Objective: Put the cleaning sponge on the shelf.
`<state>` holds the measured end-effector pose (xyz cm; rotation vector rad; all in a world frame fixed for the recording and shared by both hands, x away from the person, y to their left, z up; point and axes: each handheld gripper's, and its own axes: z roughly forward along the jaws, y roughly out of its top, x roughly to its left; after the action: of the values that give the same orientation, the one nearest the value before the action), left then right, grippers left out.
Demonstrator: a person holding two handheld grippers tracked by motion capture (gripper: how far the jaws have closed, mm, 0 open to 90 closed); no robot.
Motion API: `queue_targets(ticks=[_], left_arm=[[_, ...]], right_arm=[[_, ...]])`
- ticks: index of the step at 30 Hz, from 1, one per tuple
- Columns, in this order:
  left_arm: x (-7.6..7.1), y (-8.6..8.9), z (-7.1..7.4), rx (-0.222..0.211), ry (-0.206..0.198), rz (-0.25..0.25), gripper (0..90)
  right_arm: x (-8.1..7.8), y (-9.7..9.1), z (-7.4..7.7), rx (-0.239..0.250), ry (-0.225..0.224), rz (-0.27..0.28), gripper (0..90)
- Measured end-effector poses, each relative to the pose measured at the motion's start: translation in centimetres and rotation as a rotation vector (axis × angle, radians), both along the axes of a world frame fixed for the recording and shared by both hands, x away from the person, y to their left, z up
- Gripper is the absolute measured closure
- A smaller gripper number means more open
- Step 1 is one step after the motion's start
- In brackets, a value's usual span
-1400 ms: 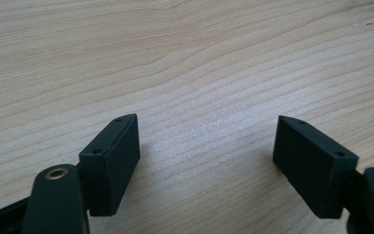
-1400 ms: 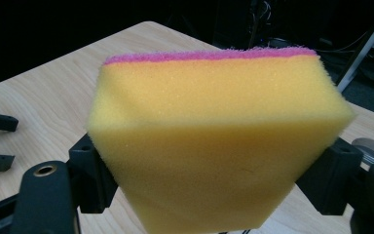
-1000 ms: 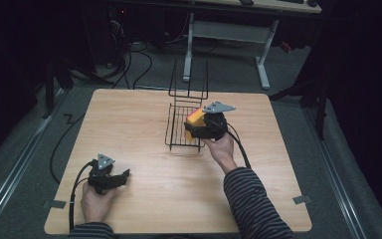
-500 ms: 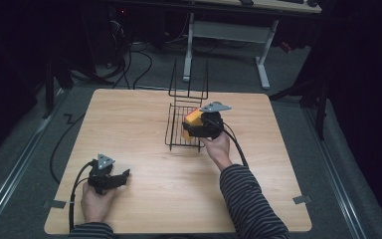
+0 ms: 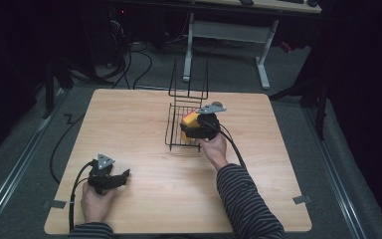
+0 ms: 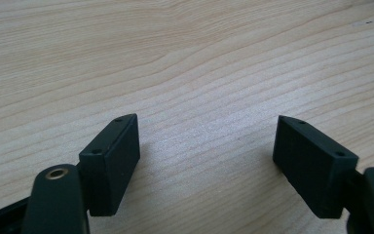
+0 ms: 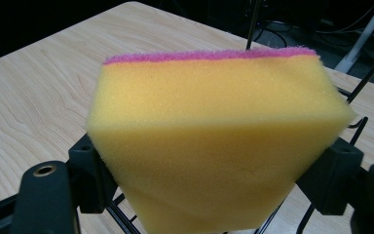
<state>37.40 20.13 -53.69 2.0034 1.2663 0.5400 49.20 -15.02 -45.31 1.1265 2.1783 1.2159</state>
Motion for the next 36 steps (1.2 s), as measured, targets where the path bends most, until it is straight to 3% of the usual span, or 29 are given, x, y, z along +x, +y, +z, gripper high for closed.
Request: queue_targets(ticks=[13,36], left_arm=[[0.0,0.0,0.0,0.0,0.0,0.0,25.8],[0.0,-0.01,0.0,0.0,0.0,0.0,25.8]], right_arm=[[0.4,0.19,-0.79,-0.001,0.014,-0.002,22.4],[0.37,0.2,-0.84,-0.009,0.013,0.004,20.3]])
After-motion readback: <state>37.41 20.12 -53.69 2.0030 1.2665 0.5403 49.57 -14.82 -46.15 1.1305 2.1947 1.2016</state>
